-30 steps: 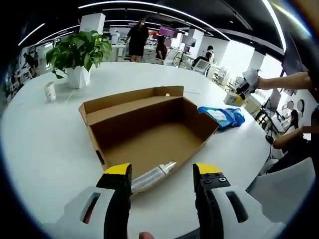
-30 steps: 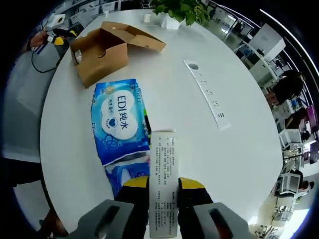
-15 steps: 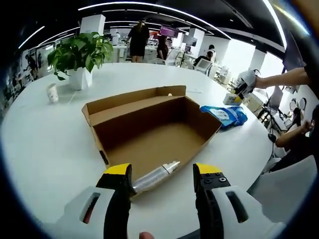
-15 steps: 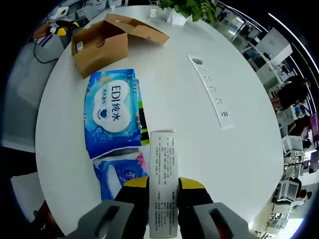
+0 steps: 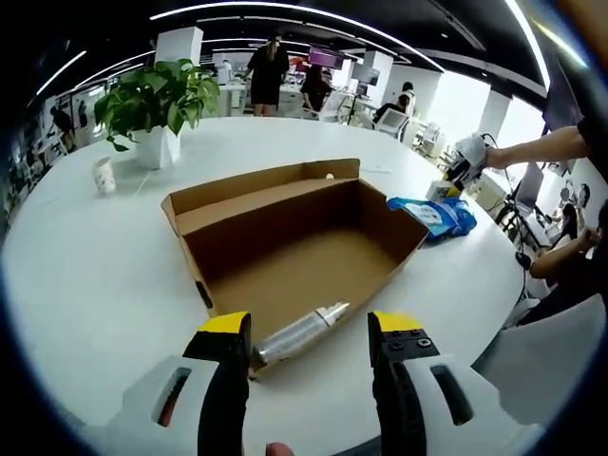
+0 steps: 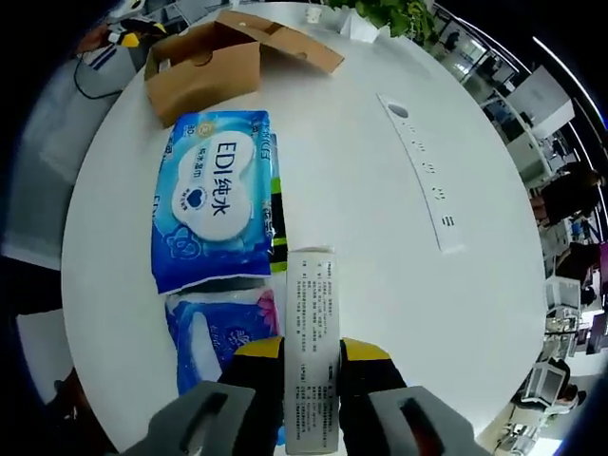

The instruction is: Operate the shoe box by opening the lid, removing the specified soft item, and placing it in the target area until the item is outside and the box remains undamaged.

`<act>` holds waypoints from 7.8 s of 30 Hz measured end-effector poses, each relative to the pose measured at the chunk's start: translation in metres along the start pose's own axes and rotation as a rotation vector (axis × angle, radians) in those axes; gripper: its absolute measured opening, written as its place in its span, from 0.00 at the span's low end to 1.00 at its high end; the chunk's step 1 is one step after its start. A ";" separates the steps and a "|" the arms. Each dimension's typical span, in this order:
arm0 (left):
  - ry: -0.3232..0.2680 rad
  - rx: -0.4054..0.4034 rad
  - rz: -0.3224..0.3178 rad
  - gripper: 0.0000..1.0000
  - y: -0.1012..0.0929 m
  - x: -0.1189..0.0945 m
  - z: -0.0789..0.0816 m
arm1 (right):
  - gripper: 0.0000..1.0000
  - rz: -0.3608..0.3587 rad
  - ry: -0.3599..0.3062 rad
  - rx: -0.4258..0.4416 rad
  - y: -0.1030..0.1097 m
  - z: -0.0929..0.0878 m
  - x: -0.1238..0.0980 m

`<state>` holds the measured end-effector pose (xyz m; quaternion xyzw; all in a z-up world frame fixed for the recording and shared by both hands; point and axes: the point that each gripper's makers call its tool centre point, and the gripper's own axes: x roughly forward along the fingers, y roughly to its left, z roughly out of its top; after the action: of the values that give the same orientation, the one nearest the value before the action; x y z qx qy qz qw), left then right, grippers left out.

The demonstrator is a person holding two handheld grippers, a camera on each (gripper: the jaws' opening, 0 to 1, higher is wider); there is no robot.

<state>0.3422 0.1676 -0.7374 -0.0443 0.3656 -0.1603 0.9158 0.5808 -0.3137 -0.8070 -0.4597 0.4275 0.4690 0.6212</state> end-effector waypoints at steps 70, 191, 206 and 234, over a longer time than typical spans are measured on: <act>-0.004 0.015 -0.053 0.51 -0.011 0.002 0.000 | 0.23 -0.035 0.061 -0.057 -0.012 -0.024 -0.024; -0.084 0.018 -0.245 0.49 -0.068 -0.001 0.025 | 0.39 0.152 -0.812 0.754 0.212 0.286 -0.057; -0.079 0.048 -0.230 0.48 -0.052 -0.002 0.042 | 0.40 0.140 -0.811 0.763 0.225 0.277 -0.058; 0.072 0.182 -0.177 0.46 0.014 0.024 0.043 | 0.41 0.127 -0.838 0.786 0.227 0.272 -0.062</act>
<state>0.3919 0.1717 -0.7243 0.0126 0.3770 -0.2743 0.8846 0.3747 -0.0294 -0.7286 0.0573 0.3139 0.4532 0.8323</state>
